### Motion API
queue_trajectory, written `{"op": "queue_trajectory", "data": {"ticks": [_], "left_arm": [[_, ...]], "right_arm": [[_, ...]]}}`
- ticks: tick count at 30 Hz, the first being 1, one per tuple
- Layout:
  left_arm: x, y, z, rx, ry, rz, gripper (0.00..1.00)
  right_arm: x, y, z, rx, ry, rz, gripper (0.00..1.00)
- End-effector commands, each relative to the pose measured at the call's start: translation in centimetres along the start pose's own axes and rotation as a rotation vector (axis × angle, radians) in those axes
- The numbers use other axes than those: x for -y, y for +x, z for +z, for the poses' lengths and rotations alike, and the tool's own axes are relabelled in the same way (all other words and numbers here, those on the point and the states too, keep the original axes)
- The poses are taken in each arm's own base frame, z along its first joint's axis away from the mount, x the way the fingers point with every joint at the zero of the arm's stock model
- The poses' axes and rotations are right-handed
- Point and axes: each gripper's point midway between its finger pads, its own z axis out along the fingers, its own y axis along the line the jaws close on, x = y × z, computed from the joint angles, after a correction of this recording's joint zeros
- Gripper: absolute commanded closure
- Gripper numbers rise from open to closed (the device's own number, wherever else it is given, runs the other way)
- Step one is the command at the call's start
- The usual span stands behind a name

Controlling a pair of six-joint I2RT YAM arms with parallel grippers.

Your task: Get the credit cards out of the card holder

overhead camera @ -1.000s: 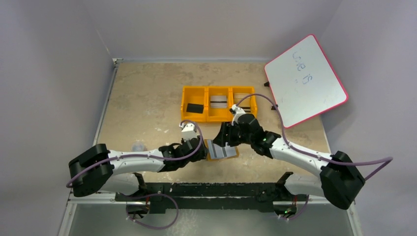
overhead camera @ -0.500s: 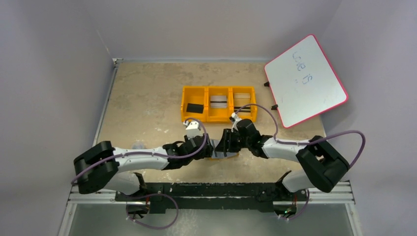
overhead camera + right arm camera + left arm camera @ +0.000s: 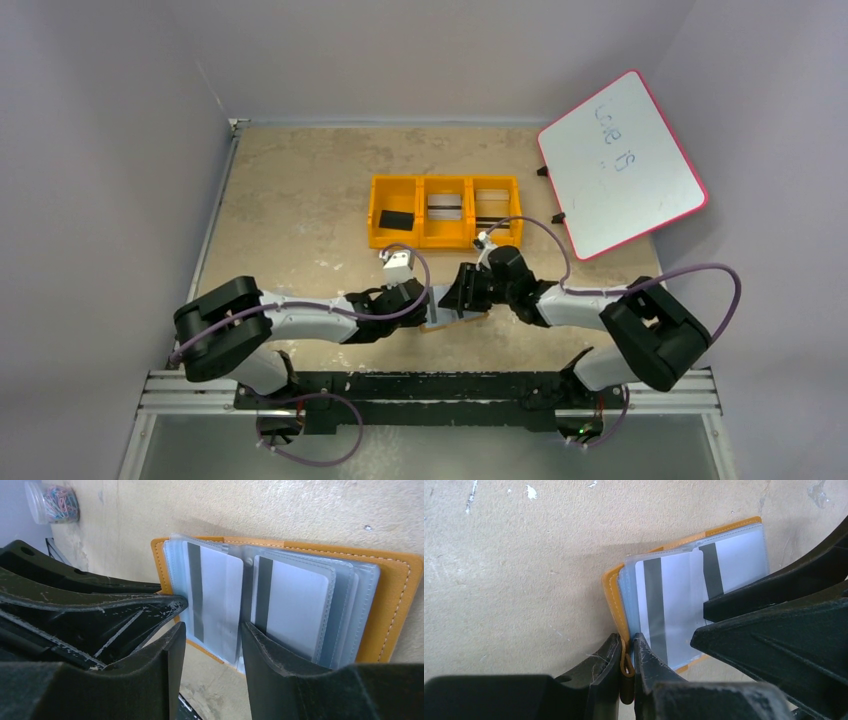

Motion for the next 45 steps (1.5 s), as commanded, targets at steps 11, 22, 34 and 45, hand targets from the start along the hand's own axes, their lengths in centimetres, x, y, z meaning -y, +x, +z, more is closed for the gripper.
{"op": "queue_trajectory", "data": {"ticks": [11, 22, 34, 45], "left_arm": [[-1.1, 1.4, 1.3, -0.038, -0.065, 0.052, 1.0], [-2.6, 1.5, 1.3, -0.032, -0.129, 0.06, 1.0], [-2.7, 1.2, 1.3, -0.023, -0.128, 0.069, 1.0], [-2.6, 0.4, 0.7, 0.002, -0.124, 0.076, 1.0]], "right_arm": [[0.4, 0.5, -0.1, 0.012, -0.11, 0.139, 0.74], [0.4, -0.7, -0.9, 0.07, -0.109, 0.131, 1.0], [1.2, -1.4, -2.3, 0.099, -0.085, 0.084, 1.0], [1.8, -1.7, -3.6, 0.111, -0.076, 0.053, 1.0]]}}
